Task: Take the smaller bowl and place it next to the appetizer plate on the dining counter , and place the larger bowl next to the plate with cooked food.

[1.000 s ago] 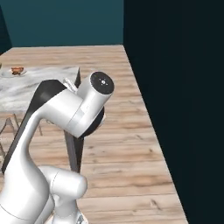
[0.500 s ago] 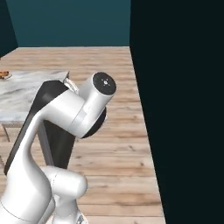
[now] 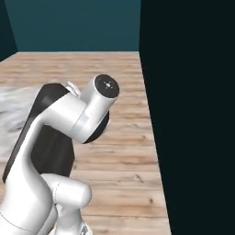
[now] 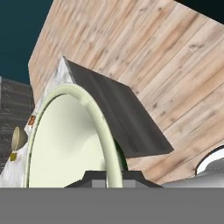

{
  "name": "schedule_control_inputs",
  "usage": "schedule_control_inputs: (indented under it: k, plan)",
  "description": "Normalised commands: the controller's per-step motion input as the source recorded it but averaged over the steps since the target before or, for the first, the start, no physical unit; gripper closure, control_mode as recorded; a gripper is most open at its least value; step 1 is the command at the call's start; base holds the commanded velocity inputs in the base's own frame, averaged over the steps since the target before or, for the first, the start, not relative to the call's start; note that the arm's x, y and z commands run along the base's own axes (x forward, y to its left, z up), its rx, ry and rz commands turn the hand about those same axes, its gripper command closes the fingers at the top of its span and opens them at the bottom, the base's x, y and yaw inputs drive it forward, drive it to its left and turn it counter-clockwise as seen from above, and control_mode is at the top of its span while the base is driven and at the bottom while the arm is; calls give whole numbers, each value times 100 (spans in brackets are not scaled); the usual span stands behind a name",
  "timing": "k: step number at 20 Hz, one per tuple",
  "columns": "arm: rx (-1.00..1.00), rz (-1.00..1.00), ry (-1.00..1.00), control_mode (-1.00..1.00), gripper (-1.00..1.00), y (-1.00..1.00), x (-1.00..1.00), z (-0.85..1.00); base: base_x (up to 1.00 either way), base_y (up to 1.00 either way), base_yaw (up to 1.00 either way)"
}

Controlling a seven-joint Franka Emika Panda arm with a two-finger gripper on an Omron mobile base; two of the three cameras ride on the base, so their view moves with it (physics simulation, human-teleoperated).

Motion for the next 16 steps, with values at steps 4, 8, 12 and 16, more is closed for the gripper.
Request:
schedule_control_inputs:
  k: [4, 8, 12, 16]
  plan:
    - [0, 0, 0, 100, 100, 0, 0, 0, 100, -35, 3]
    - [0, 0, 0, 100, 100, 0, 0, 0, 100, -35, 5]
    - [0, 0, 0, 100, 100, 0, 0, 0, 100, -27, 6]
    - [0, 0, 0, 100, 100, 0, 0, 0, 100, -15, 6]
